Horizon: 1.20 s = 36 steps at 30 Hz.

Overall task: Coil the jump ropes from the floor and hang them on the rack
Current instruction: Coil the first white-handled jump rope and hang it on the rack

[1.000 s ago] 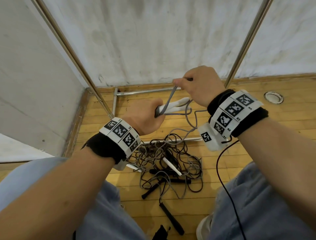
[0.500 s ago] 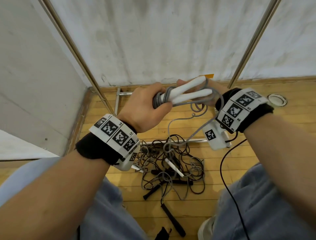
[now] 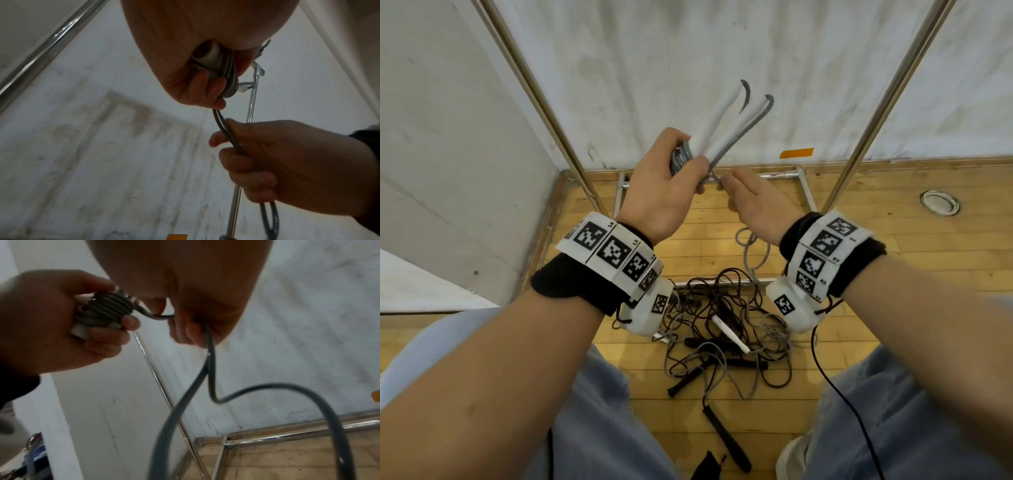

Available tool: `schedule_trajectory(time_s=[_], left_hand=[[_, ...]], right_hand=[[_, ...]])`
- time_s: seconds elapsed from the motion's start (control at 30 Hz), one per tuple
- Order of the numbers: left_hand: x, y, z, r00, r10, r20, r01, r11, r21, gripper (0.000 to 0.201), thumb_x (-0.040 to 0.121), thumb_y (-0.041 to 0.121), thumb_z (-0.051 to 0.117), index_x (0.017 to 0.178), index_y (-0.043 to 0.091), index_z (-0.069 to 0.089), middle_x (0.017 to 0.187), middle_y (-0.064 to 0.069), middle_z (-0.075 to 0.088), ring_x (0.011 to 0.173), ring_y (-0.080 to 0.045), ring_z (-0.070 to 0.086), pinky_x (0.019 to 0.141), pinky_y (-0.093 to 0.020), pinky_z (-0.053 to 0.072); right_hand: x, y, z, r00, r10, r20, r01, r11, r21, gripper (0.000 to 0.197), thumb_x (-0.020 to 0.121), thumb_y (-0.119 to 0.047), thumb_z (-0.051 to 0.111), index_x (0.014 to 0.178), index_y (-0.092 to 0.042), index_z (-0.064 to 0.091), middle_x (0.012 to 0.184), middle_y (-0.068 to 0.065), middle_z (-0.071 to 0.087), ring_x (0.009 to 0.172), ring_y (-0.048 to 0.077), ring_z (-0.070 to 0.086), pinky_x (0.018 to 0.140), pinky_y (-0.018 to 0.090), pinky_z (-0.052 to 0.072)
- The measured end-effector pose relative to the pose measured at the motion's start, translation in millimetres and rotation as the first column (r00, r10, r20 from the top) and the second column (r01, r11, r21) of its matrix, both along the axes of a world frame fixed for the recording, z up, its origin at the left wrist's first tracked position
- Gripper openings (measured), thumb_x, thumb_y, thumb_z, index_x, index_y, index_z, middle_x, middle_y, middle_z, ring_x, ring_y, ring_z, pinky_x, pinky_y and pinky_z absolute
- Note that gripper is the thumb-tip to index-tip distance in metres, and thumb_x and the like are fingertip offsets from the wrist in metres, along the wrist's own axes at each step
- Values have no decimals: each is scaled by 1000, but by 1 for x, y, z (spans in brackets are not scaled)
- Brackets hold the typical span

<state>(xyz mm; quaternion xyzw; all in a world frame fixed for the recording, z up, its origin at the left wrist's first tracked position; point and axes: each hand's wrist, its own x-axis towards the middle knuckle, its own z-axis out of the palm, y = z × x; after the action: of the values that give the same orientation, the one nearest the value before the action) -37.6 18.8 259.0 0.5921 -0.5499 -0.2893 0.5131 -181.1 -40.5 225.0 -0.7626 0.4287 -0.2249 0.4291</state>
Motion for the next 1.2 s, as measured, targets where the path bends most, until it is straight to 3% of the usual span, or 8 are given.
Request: schedule_trajectory(time_s=[0.2, 0.37, 0.53, 0.67, 0.8, 0.93, 1.1, 1.2], left_hand=[[-5, -1, 5, 996, 6, -86, -3, 1000, 31, 19, 86, 25, 56, 84, 9, 47, 71, -19, 59, 44, -10, 51, 45, -20, 36], [-18, 5, 7, 999, -40, -15, 40, 998, 58, 28, 80, 37, 54, 89, 10, 53, 83, -32, 59, 58, -24, 46, 54, -38, 35], [-7, 3, 10, 1000, 17, 17, -17, 1000, -16, 18, 84, 36, 55, 80, 20, 48, 73, -18, 62, 49, -12, 49, 51, -30, 36], [8, -3, 7, 970, 205, 134, -194, 977, -91, 17, 89, 35, 55, 90, 21, 47, 74, -3, 63, 56, -11, 55, 56, -34, 47], [40, -12, 2, 862, 327, 388, -317, 944, -91, 24, 92, 35, 53, 107, 19, 43, 79, 9, 54, 64, -5, 53, 54, -22, 38], [52, -14, -13, 748, 196, 635, -302, 951, 62, 27, 93, 28, 54, 111, 16, 39, 89, -1, 52, 72, -23, 48, 64, -33, 35], [45, -17, -31, 621, -40, 783, -291, 916, 277, 27, 93, 28, 55, 111, 18, 37, 88, -2, 52, 71, -25, 52, 58, -35, 42], [33, -17, -36, 596, -177, 783, -239, 892, 383, 25, 94, 25, 54, 114, 18, 42, 90, -2, 53, 70, -20, 50, 59, -33, 37]], right_hand=[[7, 4, -8, 955, -145, -259, 45, 933, -358, 24, 94, -29, 51, 89, -11, 67, 76, 3, 59, 73, 20, 52, 65, 32, 41], [10, -4, -7, 984, -171, -41, 164, 978, -130, 13, 91, -15, 57, 89, -16, 70, 68, -9, 58, 63, 6, 51, 59, 21, 37], [11, 7, -4, 957, 95, 275, -186, 926, 329, 15, 91, -16, 59, 82, -22, 70, 82, -6, 72, 77, 9, 60, 72, 25, 47], [7, 6, -6, 995, 70, -70, -65, 996, 68, 28, 99, -36, 42, 85, -24, 63, 61, -7, 65, 54, 3, 51, 55, 20, 38], [4, 6, -6, 994, 12, -106, -23, 995, -100, 28, 100, -31, 40, 84, -13, 54, 61, -6, 42, 51, 9, 36, 49, 22, 30], [0, 4, 7, 997, 15, -82, -29, 985, -170, 39, 98, -33, 45, 69, -8, 51, 47, -10, 34, 42, 5, 33, 43, 13, 29], [-8, 6, 23, 971, 131, -202, -171, 966, -193, 36, 91, -31, 58, 80, 4, 58, 66, 15, 54, 59, 26, 52, 63, 36, 45], [-9, 8, 29, 955, 146, -258, -220, 933, -286, 27, 93, -26, 54, 76, -6, 58, 58, 1, 44, 52, 16, 41, 52, 25, 31]])
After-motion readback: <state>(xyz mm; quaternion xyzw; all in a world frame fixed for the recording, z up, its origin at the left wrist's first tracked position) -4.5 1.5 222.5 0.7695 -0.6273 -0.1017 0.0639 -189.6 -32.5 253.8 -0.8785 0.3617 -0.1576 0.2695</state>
